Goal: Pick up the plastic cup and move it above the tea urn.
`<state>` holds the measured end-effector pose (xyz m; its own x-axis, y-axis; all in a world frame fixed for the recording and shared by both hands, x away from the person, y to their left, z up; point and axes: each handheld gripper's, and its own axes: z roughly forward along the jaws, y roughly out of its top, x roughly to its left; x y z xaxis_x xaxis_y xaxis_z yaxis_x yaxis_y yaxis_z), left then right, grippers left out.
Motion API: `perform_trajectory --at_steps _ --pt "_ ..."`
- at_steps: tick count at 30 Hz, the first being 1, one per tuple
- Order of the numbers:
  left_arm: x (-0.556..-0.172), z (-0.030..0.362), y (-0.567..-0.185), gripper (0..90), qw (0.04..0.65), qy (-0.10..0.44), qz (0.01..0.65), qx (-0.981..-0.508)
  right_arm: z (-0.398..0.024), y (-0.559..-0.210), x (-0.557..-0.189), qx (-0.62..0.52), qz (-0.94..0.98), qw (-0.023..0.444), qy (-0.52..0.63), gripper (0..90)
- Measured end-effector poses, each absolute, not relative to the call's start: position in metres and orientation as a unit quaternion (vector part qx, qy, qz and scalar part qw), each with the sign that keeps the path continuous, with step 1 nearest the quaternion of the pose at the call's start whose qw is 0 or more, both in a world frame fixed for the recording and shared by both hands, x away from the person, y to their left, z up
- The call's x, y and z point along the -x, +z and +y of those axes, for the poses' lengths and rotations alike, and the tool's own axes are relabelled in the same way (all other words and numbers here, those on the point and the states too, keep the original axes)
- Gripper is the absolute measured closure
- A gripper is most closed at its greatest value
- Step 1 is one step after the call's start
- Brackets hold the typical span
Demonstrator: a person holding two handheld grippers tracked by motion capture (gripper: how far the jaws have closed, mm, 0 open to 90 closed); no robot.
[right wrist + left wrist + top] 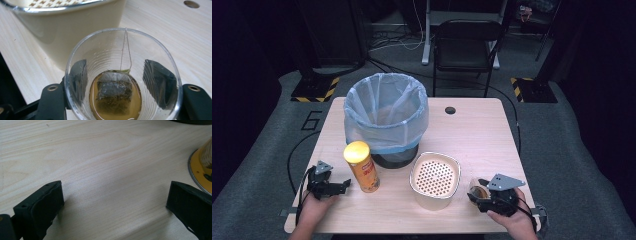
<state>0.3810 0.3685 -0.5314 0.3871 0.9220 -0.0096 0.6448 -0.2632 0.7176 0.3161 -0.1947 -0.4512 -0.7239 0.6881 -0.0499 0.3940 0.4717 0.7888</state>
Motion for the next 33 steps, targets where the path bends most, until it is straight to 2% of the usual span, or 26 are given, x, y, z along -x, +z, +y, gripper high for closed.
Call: perform_trajectory --at_steps 11,33 --pt "-0.381 0.368 -0.532 0.8 0.331 0.214 0.514 -0.762 -0.207 -0.429 -0.349 -0.318 0.838 0.191 0.401 36.4" --pt "-0.381 0.368 -0.531 0.8 0.327 0.208 0.514 -0.765 -0.207 -0.395 -0.403 -0.304 0.836 0.209 0.406 36.6"
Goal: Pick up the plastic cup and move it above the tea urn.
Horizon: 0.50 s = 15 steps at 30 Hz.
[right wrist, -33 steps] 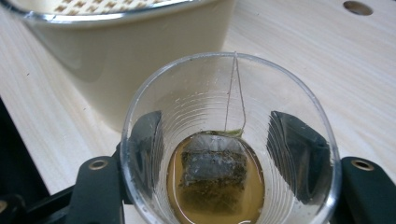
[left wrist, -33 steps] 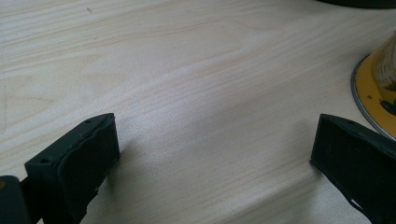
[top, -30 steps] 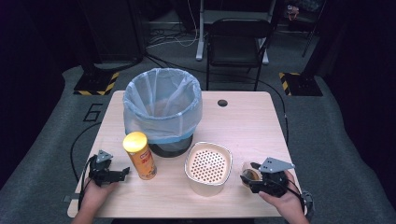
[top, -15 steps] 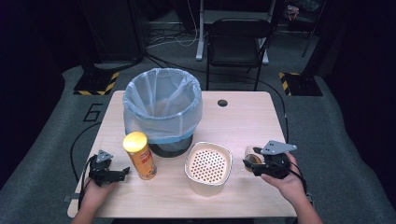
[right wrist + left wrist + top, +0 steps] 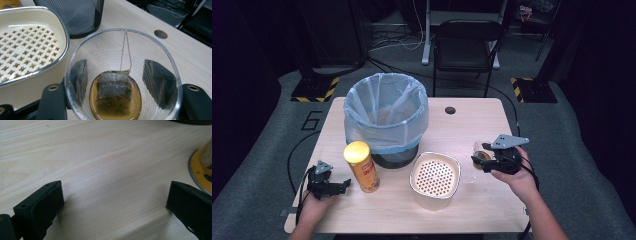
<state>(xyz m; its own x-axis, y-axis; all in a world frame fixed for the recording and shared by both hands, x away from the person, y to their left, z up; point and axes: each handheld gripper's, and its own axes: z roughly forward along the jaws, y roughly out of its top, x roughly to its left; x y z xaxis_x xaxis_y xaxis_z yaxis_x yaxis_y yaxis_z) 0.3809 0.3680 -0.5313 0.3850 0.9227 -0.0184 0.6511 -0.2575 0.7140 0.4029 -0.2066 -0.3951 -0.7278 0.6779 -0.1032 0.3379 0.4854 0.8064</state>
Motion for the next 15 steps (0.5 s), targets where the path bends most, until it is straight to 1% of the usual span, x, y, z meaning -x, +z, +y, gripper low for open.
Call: perform_trajectory --at_steps 4,15 --pt "-0.381 0.368 -0.531 0.8 0.327 0.208 0.514 -0.765 -0.199 -0.387 -0.411 -0.281 0.843 0.218 0.404 36.7" --pt "-0.381 0.368 -0.531 0.8 0.327 0.208 0.514 -0.765 -0.176 -0.374 -0.435 -0.249 0.845 0.219 0.419 36.3"
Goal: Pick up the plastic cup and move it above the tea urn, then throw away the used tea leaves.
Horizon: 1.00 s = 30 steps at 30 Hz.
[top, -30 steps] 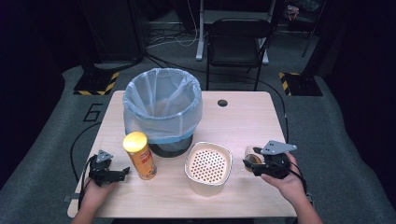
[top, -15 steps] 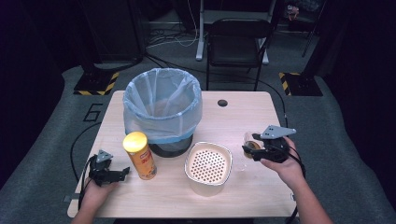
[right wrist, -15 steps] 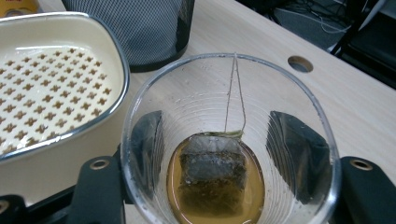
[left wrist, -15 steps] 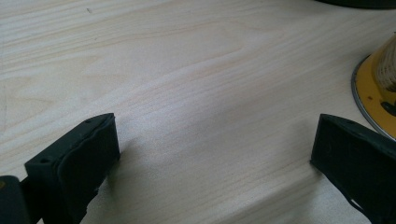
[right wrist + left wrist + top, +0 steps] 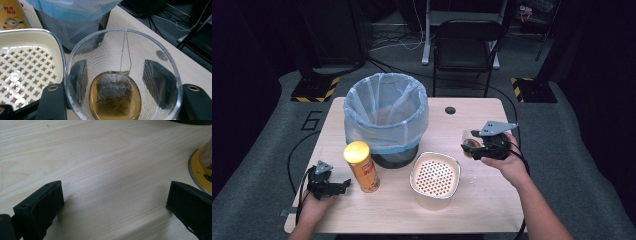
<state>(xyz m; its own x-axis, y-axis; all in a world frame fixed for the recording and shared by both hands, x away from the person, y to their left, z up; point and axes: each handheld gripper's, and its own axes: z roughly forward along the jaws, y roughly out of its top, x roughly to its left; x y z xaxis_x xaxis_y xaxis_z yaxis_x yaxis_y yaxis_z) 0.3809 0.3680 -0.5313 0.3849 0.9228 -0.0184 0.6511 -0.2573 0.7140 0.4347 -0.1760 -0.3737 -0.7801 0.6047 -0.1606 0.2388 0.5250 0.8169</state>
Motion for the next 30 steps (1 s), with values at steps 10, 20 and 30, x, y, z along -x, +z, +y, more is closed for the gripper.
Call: perform_trajectory --at_steps 10,20,30 --pt "-0.381 0.368 -0.531 0.8 0.327 0.208 0.514 -0.765 -0.159 -0.368 -0.445 -0.225 0.847 0.218 0.429 36.3" --pt "-0.381 0.368 -0.531 0.8 0.327 0.208 0.514 -0.765 -0.15 -0.366 -0.451 -0.218 0.848 0.212 0.434 36.4" --pt "-0.381 0.368 -0.531 0.8 0.327 0.208 0.514 -0.765 -0.141 -0.363 -0.454 -0.19 0.849 0.221 0.442 36.6"
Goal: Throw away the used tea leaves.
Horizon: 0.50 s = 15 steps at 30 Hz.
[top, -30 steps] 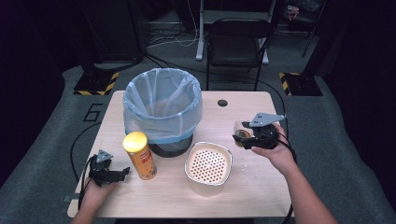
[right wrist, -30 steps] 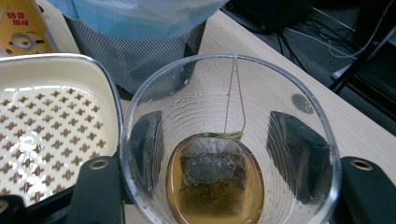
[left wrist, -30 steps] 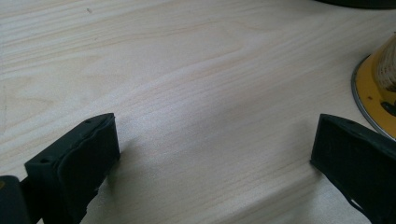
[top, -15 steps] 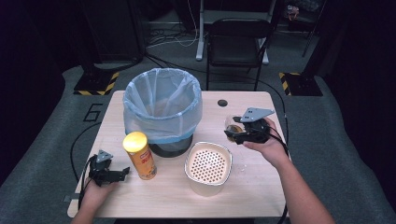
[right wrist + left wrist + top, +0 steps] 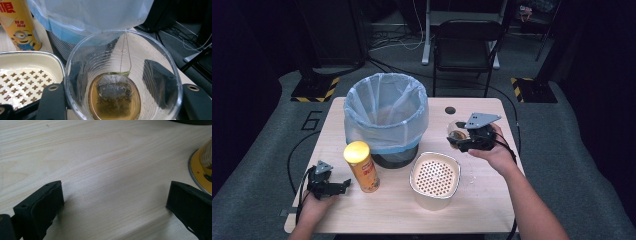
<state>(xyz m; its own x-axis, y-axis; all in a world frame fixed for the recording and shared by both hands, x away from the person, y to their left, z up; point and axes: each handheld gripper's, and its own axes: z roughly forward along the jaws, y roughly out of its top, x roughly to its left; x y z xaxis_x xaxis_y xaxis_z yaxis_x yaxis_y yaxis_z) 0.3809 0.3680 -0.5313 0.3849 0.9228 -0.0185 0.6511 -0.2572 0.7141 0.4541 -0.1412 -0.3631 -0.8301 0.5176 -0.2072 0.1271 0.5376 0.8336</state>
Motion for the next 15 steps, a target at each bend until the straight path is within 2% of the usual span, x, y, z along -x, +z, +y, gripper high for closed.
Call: perform_trajectory --at_steps 10,11,15 --pt "-0.381 0.368 -0.531 0.8 0.327 0.208 0.514 -0.765 -0.128 -0.362 -0.434 -0.097 0.843 0.273 0.453 36.6" --pt "-0.381 0.368 -0.531 0.8 0.327 0.208 0.514 -0.765 -0.125 -0.362 -0.429 -0.08 0.84 0.295 0.449 36.6" --pt "-0.381 0.368 -0.531 0.8 0.327 0.208 0.514 -0.765 -0.121 -0.364 -0.421 -0.057 0.838 0.325 0.434 37.0"
